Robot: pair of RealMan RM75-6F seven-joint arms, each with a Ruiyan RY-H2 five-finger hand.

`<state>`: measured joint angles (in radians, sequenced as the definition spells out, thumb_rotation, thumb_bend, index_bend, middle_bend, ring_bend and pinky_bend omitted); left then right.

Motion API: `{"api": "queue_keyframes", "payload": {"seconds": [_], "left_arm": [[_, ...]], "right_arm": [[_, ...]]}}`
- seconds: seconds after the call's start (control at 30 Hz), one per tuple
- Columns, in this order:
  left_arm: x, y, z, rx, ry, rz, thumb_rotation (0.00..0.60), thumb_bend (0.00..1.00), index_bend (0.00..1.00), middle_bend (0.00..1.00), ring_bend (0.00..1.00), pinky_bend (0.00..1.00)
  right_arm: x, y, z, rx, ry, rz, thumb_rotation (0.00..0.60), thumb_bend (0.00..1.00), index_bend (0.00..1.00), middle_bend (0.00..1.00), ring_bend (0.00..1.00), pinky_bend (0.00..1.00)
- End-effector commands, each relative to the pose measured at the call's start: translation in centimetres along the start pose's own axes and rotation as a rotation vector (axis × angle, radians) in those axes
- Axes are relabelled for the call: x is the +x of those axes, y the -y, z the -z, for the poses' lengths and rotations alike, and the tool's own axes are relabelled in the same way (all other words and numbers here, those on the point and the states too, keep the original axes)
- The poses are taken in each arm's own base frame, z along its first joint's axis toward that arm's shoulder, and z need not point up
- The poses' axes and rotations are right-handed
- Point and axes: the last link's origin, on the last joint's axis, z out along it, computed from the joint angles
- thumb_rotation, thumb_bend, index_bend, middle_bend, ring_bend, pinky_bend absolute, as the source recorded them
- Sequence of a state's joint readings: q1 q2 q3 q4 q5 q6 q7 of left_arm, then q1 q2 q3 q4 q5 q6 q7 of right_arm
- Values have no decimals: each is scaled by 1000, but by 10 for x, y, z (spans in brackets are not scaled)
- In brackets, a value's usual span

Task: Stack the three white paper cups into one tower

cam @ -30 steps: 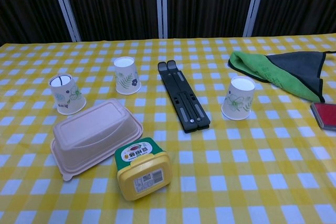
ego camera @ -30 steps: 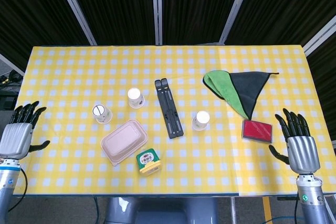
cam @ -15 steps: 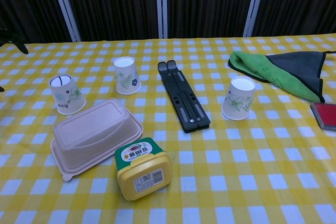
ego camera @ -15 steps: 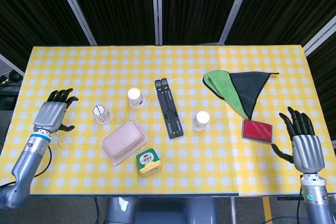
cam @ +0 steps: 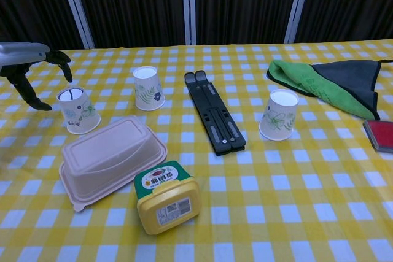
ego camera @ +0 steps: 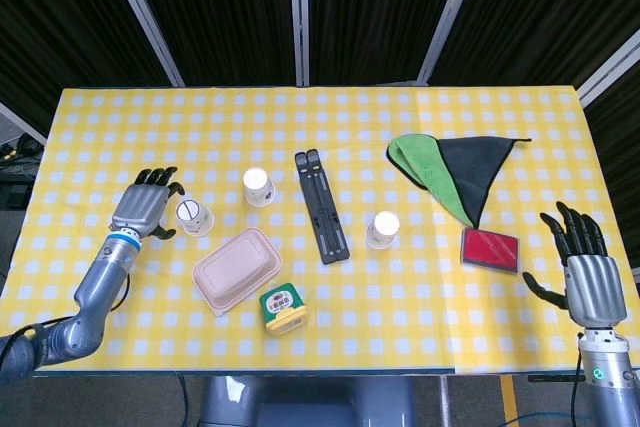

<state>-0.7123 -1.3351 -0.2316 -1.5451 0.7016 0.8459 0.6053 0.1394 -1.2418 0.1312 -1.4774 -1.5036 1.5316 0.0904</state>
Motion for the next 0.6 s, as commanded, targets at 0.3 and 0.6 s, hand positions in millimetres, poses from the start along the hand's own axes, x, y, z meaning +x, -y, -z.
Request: {"api": "queue_keyframes", "payload": {"seconds": [0.3,0.6], "left_arm": [[-12,-14,-12,0,28,-14,600,268,365,0,0,0],[9,-14,-6,-17,-69,33,600,301,388,0,0,0]], "right_arm": [[1,-3,-1,-12,1,-5,600,102,162,0,0,0],[-1,-1,-1,-7,7,-2,600,102,162,0,0,0]]}}
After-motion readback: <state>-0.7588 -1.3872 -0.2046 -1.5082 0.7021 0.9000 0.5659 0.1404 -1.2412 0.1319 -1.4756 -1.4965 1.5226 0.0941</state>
